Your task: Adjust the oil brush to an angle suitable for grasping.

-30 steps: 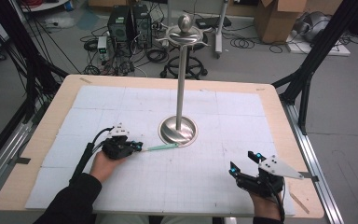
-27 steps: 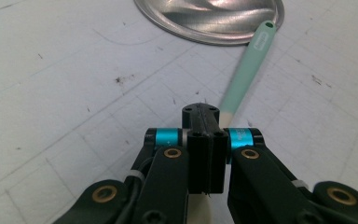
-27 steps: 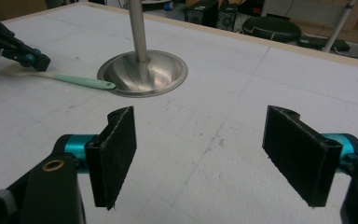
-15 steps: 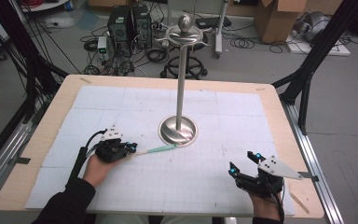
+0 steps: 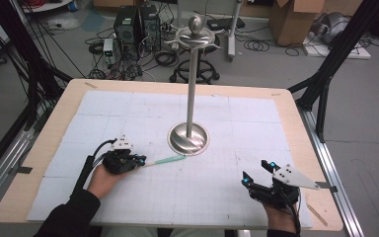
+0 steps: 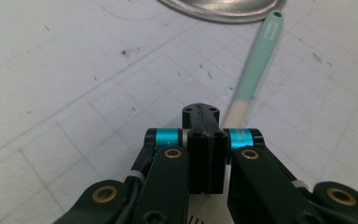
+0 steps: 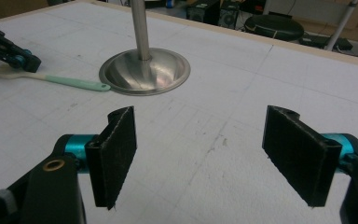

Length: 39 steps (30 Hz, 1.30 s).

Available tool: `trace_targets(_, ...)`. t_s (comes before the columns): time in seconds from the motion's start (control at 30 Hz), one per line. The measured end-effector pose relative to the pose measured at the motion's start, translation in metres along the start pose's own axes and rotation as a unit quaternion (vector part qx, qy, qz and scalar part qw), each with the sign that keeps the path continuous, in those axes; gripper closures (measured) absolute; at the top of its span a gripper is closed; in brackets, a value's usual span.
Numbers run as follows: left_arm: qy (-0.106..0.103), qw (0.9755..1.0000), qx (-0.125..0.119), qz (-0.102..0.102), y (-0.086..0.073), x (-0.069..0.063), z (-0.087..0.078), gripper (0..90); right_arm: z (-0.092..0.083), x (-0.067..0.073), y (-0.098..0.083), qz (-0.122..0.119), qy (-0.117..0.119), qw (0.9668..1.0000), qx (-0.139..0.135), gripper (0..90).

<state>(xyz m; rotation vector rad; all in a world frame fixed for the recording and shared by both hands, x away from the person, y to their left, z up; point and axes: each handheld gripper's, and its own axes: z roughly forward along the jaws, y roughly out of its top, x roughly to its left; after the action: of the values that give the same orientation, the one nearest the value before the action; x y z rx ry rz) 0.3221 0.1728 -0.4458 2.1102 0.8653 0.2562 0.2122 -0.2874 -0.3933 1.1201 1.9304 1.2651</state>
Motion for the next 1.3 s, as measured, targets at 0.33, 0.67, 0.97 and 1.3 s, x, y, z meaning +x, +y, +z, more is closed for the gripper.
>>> trace_targets(0.33, 0.011, 0.9998, 0.003, 0.016, -0.017, -0.009, -0.02, 89.5, 0.0, 0.0, -0.001, 0.002, -0.002, 1.0, 0.002, 24.9)
trace_targets(0.67, 0.024, 0.9997, 0.006, 0.007, -0.03, -0.013, -0.037, 89.6, 0.0, 0.0, 0.0, 0.004, -0.002, 1.0, 0.002, 24.9)
trace_targets(0.97, 0.02, 0.9993, -0.027, -0.017, -0.042, -0.01, -0.054, 85.5, 0.001, 0.0, 0.0, 0.003, 0.001, 1.0, 0.003, 24.9)
trace_targets(1.3, 0.004, 0.9764, -0.21, -0.052, -0.036, -0.002, -0.092, 50.5, 0.001, 0.0, 0.0, 0.016, 0.006, 0.9998, -0.01, 25.5)
